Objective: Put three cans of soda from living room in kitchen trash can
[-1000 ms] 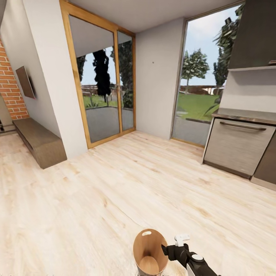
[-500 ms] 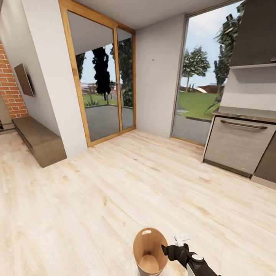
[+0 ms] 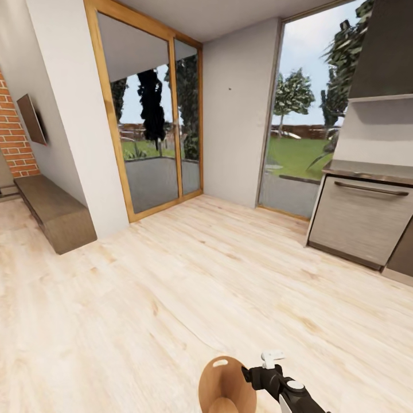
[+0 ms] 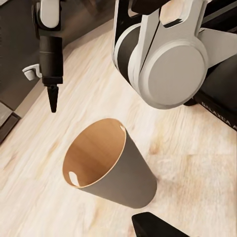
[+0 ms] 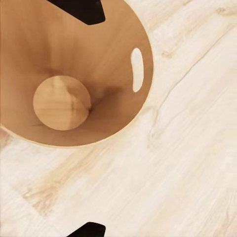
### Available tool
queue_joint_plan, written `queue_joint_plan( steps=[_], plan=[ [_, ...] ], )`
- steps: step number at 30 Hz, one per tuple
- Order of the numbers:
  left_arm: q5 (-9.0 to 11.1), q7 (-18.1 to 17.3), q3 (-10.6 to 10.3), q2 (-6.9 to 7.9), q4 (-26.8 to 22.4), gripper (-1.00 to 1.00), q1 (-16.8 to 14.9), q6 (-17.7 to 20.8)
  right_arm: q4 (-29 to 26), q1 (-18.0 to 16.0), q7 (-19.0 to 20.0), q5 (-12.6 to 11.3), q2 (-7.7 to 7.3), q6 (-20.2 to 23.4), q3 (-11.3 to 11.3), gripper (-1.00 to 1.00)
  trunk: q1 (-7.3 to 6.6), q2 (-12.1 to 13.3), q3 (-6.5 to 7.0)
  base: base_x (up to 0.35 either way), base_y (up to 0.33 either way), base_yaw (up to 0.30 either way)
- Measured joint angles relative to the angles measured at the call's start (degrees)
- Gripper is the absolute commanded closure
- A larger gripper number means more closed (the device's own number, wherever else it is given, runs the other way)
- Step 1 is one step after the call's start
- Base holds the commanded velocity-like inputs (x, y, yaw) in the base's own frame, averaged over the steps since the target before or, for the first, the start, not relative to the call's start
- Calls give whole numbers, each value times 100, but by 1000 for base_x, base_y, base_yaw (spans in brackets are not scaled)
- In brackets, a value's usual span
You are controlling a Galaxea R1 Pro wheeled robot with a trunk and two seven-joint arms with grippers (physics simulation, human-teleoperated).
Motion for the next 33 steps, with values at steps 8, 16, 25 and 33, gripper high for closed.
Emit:
queue_joint_plan(
  steps=[8,16,25,33],
  plan=[
    [5,2,7,0,0,-100,0,0,0,0,0,0,0,0,0,-100,0,0,0,16,0,0],
    [6,0,8,0,1,-100,0,0,0,0,0,1,0,0,0,-100,0,0,0,1,0,0],
    [6,1,9,1,-1,-100,0,0,0,0,0,0,0,0,0,-100,109,-199,-99,0,0,0],
    [6,-1,9,0,-4,-100,0,0,3,0,0,2,0,0,5,-100,285,-520,-306,0,0,0]
  ],
)
